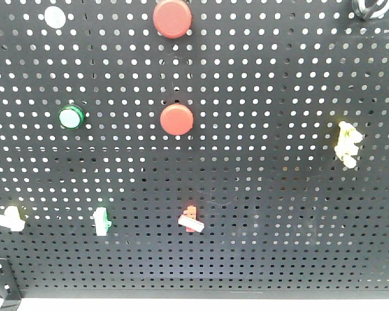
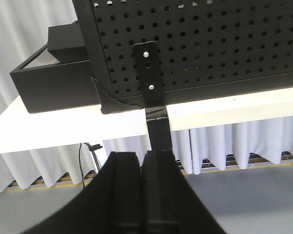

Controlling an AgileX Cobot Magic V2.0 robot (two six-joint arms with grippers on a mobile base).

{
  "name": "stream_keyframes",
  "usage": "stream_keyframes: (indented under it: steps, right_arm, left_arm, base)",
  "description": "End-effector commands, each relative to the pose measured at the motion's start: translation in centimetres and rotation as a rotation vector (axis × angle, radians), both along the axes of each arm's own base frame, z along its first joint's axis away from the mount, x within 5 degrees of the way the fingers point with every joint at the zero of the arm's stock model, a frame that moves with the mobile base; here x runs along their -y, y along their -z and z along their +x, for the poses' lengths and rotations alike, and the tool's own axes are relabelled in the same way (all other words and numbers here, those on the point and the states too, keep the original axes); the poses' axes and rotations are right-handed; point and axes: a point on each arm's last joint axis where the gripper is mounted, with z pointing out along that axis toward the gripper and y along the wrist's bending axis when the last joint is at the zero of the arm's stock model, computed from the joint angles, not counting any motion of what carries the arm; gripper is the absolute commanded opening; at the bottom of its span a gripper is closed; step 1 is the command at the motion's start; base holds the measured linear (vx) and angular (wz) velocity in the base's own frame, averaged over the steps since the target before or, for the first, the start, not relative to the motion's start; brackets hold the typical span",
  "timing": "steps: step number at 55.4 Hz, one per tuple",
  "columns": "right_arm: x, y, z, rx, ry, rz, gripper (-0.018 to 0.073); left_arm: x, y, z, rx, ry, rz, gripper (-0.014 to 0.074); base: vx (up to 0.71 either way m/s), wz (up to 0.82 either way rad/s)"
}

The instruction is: Rotate knob clockwise with right arm

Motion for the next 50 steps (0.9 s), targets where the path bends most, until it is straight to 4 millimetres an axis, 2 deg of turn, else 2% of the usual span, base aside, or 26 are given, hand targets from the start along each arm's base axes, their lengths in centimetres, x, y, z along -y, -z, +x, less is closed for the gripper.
stream_keyframes:
  steps: [1,12,16,21,28,33,41,50]
  right_arm:
    - [0.1,-0.4,-1.5,0.088,0.024,-0.133,-0.0011]
    - [1.2,3.0,-5.7,0.244,0.262,-0.423,-0.0012]
    - [1.5,4.7,-7.5,0.286,0.362,-0.444,-0.0011]
    - [1.5,7.4,-8.6,0.271,0.435,-0.440,-0.0010]
    - [1.4,9.7,-6.7,0.090,0.450,-0.427,-0.0008]
    - [1.5,11.5,-5.5,0.027,0.462,-0.456,-0.0008]
    - [1.5,15.6,-3.4,-0.051,0.448,-0.499,-0.0008]
    - [1.6,21.1,-1.5,-0.153,0.409,-0.499,-0.0008]
  left_arm:
    - [0.1,0.1,0.1,0.066,0.013,-0.010,-0.0006]
    - [0.1,0.1,0.1,0.066,0.013,-0.010,-0.0006]
    - [0.1,0.1,0.1,0.066,0.013,-0.010,-0.0006]
    - [0.1,0.1,0.1,0.066,0.013,-0.010,-0.0006]
    - [0.1,0.2,0.1,0.062,0.011,-0.010,-0.0006]
    - [0.1,0.2,0.1,0.058,0.011,-0.010,-0.0006]
    - [0.1,0.2,0.1,0.058,0.011,-0.010,-0.0006]
    - [0.1,0.2,0.1,0.058,0.011,-0.010,-0.0006]
  base:
    - [0.00,0.00]
    - [0.00,0.00]
    - [0.00,0.00]
    - [0.00,0.00]
    - [0.00,-0.01]
    - [-0.01,0.00]
    - [0.00,0.00]
    - [0.00,0.00]
